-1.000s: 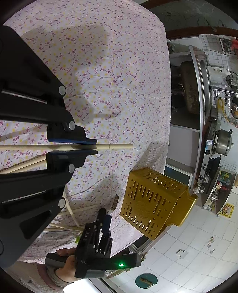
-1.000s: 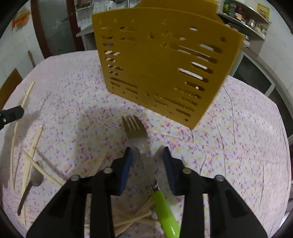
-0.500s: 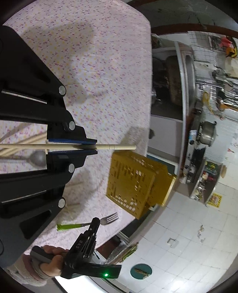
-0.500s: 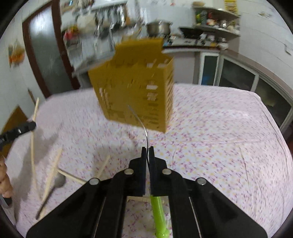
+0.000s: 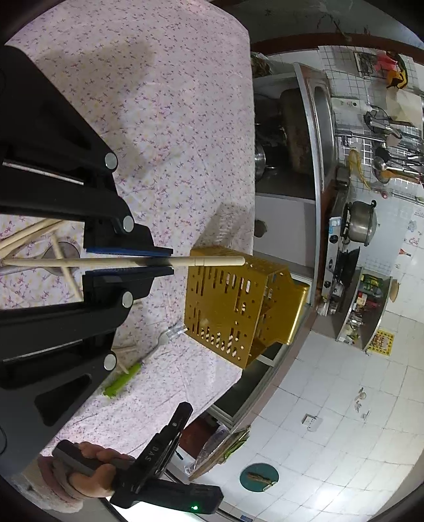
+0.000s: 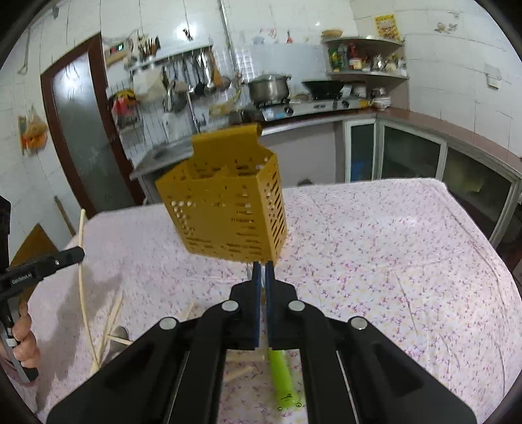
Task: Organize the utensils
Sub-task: 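Lift the chopstick with the left tool while the right tool lifts the fork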
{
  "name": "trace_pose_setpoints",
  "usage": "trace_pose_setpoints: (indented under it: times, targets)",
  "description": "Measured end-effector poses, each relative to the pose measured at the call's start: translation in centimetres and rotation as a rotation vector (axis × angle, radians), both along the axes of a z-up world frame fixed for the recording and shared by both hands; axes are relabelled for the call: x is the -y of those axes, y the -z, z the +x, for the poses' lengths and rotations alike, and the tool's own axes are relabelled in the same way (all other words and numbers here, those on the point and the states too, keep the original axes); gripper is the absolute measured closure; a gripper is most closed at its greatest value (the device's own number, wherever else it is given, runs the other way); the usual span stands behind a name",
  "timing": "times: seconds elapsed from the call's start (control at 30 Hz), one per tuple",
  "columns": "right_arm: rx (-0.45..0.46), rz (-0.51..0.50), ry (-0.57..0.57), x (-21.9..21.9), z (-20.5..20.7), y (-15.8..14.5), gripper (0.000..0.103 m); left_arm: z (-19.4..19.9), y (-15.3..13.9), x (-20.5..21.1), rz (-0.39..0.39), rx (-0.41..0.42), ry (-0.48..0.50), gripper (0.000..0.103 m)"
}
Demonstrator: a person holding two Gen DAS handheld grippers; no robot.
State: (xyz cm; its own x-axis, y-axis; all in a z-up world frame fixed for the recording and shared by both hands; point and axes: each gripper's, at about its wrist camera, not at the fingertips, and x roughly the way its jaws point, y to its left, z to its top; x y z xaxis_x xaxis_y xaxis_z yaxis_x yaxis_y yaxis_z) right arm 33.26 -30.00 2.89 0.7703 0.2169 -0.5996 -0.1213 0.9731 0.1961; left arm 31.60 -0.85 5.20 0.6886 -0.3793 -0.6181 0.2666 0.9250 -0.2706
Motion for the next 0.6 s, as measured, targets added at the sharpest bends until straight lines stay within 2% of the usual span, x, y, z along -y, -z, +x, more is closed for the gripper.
trace_pose_setpoints:
  times: [0.07, 0.13, 0.27, 0.43, 0.53, 0.6]
  targets:
    - [-0.092, 0.014, -0.031, -0.1, 1.2, 1.2, 0.097, 0.3, 0.3, -0.2, -0.012, -0.027, 0.0, 0.099]
    - [-0.138, -0.035, -0.05, -0.9, 2.5, 2.4, 0.097, 0.4, 0.5, -0.4, -0.012, -0.031, -0.002, 0.099]
    - [-0.263, -0.061, -0.095, -1.7, 5.1, 3.7, 0.097, 0.2, 0.6, -0.5, 0.001, -0.027, 0.007, 0.099]
    - [-0.422, -0.168, -0.112, -3.4, 7.7, 5.2, 0.097, 0.7, 0.8, -1.0, -0.006, -0.044, 0.009, 0.098]
    - [-0.485, -0.22, -0.111, -3.9, 8.5, 5.8, 0.097, 1.0, 1.1, -1.2, -0.008, -0.059, 0.011, 0.098]
    - [-0.514, -0.218, -0.119, -4.1, 8.7, 5.8, 0.096, 1.0, 1.1, -1.3, -0.007, -0.059, 0.015, 0.098]
